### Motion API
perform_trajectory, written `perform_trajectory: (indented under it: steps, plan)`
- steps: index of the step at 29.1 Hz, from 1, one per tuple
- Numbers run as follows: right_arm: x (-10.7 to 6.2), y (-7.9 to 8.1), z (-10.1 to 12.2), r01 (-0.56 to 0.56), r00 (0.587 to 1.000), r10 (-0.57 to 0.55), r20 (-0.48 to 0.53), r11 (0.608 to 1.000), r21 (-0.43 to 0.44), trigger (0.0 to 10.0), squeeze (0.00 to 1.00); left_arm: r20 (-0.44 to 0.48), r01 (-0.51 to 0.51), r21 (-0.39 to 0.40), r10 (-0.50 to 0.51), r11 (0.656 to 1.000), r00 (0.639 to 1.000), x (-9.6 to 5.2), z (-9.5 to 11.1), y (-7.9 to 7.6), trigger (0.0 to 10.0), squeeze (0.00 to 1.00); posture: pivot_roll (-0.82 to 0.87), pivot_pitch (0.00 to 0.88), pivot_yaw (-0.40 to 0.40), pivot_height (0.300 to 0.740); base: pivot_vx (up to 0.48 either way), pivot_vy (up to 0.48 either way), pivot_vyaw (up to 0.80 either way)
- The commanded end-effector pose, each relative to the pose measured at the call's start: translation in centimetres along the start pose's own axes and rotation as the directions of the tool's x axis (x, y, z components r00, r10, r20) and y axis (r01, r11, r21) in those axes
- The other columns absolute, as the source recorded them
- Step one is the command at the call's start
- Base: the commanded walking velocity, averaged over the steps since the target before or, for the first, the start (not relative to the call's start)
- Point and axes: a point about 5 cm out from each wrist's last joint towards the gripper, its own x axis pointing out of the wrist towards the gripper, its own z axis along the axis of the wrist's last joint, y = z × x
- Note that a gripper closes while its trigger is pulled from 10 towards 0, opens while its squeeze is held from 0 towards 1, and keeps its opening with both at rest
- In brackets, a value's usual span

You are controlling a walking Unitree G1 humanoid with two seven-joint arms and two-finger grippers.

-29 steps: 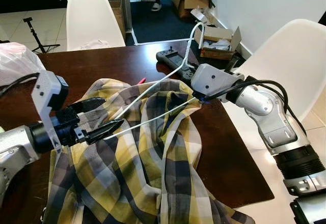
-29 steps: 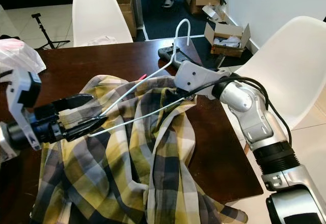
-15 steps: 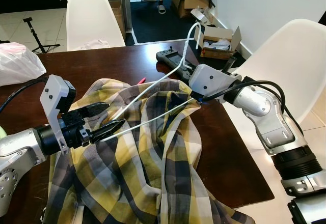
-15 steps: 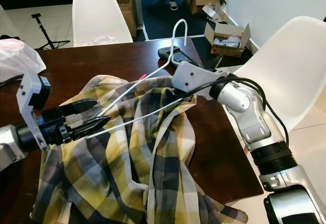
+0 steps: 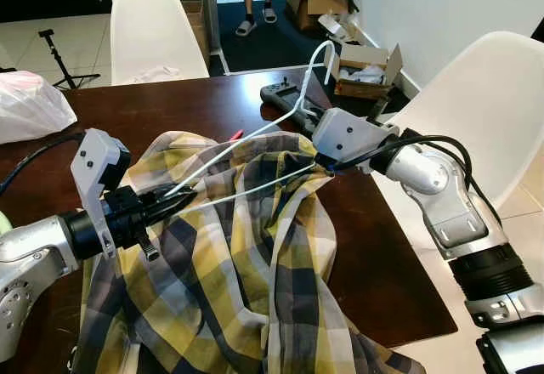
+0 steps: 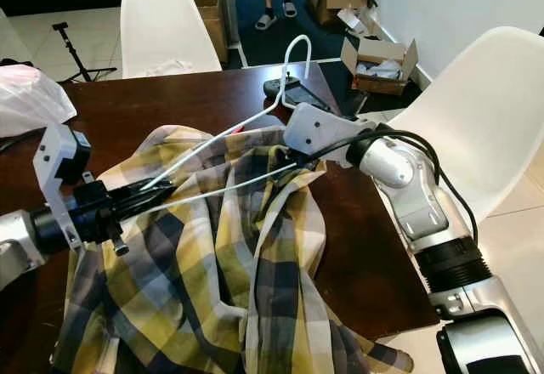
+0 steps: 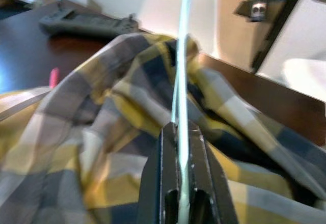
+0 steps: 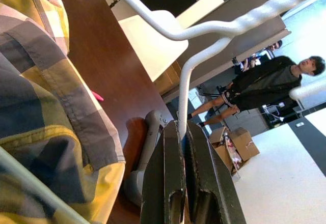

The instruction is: Hang hanger

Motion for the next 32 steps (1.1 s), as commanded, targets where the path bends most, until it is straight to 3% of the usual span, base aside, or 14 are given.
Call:
perform_trajectory:
  steps: [1,5,6,9,10,16,22,24,26,28,30,32]
  plan:
    - [0.0,0.0,0.5,0.009,1.0,-0.009,0.025,1.0,0.002,0.0,0.0,-0.013,-0.038,0.022,0.039,0.999,0.999,0.0,-0.2,0.4,0.0,0.0,0.03,0.173,0.021,0.74,0.0,0.0,0.0]
    - [0.1,0.2,0.5,0.009,1.0,-0.01,0.024,1.0,0.021,0.0,0.0,-0.011,-0.049,0.032,0.049,0.998,0.999,0.1,-0.1,0.4,0.0,0.0,0.03,0.171,0.022,0.74,0.0,0.0,0.0]
    - [0.1,0.2,0.6,0.012,1.0,-0.013,0.026,0.999,0.042,10.0,0.0,-0.003,-0.045,0.033,0.045,0.998,0.999,0.3,-0.1,0.3,0.0,0.0,0.03,0.171,0.022,0.74,0.0,0.0,0.0]
    - [0.1,0.2,0.6,0.018,0.999,-0.02,0.03,0.997,0.07,10.0,0.0,0.011,-0.038,0.035,0.038,0.999,0.999,0.5,0.0,0.1,0.0,0.0,0.03,0.171,0.022,0.74,0.0,0.0,0.0]
    - [0.1,0.2,0.6,0.025,0.999,-0.028,0.031,0.996,0.086,10.0,1.0,0.031,-0.044,0.036,0.043,0.998,0.999,1.0,0.1,-0.1,0.0,0.0,0.03,0.171,0.019,0.74,0.0,0.0,0.0]
    - [0.1,-0.1,0.4,0.056,0.998,-0.058,0.017,0.993,0.107,10.0,1.0,0.068,-0.075,0.031,0.072,0.997,0.995,1.9,0.1,-0.5,0.0,0.0,0.03,0.173,0.017,0.74,0.0,0.0,0.0]
    - [0.3,-1.0,-0.7,0.16,0.985,-0.155,-0.072,0.985,0.07,10.0,1.0,0.081,-0.152,0.032,0.149,0.988,0.985,2.7,-0.2,-0.1,0.0,0.0,0.03,0.172,0.013,0.74,0.0,0.0,0.0]
    - [0.2,-2.4,-1.3,0.272,0.957,-0.26,-0.131,0.959,0.078,10.0,1.0,0.109,-0.273,0.094,0.262,0.957,0.959,3.1,0.2,0.9,0.0,0.0,0.03,0.17,0.011,0.74,0.0,0.0,0.0]
    - [0.2,-2.8,-1.4,0.31,0.944,-0.295,-0.147,0.947,0.086,10.0,1.0,0.127,-0.322,0.125,0.306,0.938,0.943,3.3,0.5,1.2,0.0,0.0,0.03,0.17,0.011,0.74,0.0,0.0,0.0]
    - [0.1,-3.8,-1.6,0.397,0.912,-0.372,-0.173,0.906,0.144,10.0,1.0,0.196,-0.444,0.209,0.408,0.871,0.892,3.8,1.6,1.8,0.0,0.0,0.03,0.168,0.01,0.74,0.0,0.0,0.0]
    - [0.0,-4.0,-1.6,0.417,0.904,-0.389,-0.177,0.895,0.159,10.0,1.0,0.217,-0.466,0.223,0.423,0.856,0.88,3.9,1.9,1.8,0.0,0.0,0.03,0.168,0.01,0.74,0.0,0.0,0.0]
    - [0.0,-4.4,-1.5,0.459,0.886,-0.426,-0.183,0.864,0.208,10.0,1.0,0.271,-0.526,0.267,0.461,0.808,0.845,4.2,2.8,1.8,0.0,0.0,0.02,0.165,0.011,0.74,0.0,0.0,0.0]
